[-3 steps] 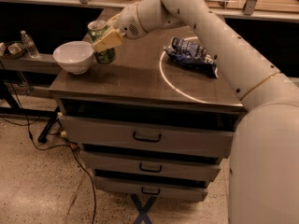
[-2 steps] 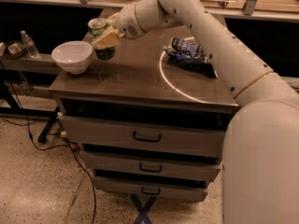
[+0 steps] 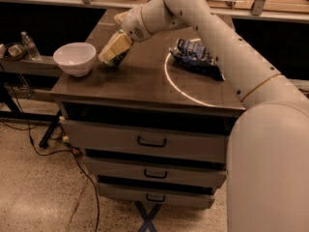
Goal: Move green can near white bowl
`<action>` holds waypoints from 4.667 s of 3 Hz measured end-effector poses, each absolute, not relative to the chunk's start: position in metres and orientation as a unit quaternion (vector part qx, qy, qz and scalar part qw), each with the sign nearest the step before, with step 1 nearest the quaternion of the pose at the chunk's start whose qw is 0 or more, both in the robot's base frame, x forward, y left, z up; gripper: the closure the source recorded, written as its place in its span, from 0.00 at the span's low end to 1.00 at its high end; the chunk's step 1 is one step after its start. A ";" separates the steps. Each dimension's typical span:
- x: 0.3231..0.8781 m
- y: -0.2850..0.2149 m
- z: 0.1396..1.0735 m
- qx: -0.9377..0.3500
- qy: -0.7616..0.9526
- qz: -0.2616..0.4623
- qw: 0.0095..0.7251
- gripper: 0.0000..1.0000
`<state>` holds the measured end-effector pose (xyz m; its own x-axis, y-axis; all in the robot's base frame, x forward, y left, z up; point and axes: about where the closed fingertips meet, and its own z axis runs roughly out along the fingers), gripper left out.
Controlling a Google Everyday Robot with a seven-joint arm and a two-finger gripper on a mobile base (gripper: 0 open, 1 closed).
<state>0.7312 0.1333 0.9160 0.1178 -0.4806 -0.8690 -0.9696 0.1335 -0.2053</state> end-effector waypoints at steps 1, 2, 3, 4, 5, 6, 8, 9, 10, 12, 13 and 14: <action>0.736 0.121 0.915 -0.589 0.618 0.263 0.449 0.00; 0.740 0.103 0.915 -0.577 0.634 0.247 0.451 0.00; 0.741 0.093 0.913 -0.568 0.645 0.239 0.450 0.00; 0.755 0.075 0.911 -0.554 0.663 0.214 0.455 0.00; 0.793 0.054 0.901 -0.540 0.684 0.173 0.459 0.00; 0.817 0.040 0.891 -0.529 0.699 0.150 0.457 0.00; 0.812 0.016 0.856 -0.522 0.727 0.148 0.420 0.00; 0.797 0.021 0.844 -0.528 0.729 0.164 0.403 0.00; 0.784 0.039 0.849 -0.540 0.716 0.187 0.402 0.00; 0.739 0.098 0.878 -0.583 0.662 0.254 0.397 0.00; 0.722 0.113 0.881 -0.594 0.650 0.275 0.386 0.00; 0.730 0.100 0.896 -0.585 0.654 0.259 0.403 0.00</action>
Offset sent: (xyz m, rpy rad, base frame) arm 0.0143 -0.0611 0.0031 -0.0437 -0.0027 -0.1571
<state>0.7299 0.1002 0.8960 0.0090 -0.5560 -0.8312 -0.9744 0.1819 -0.1323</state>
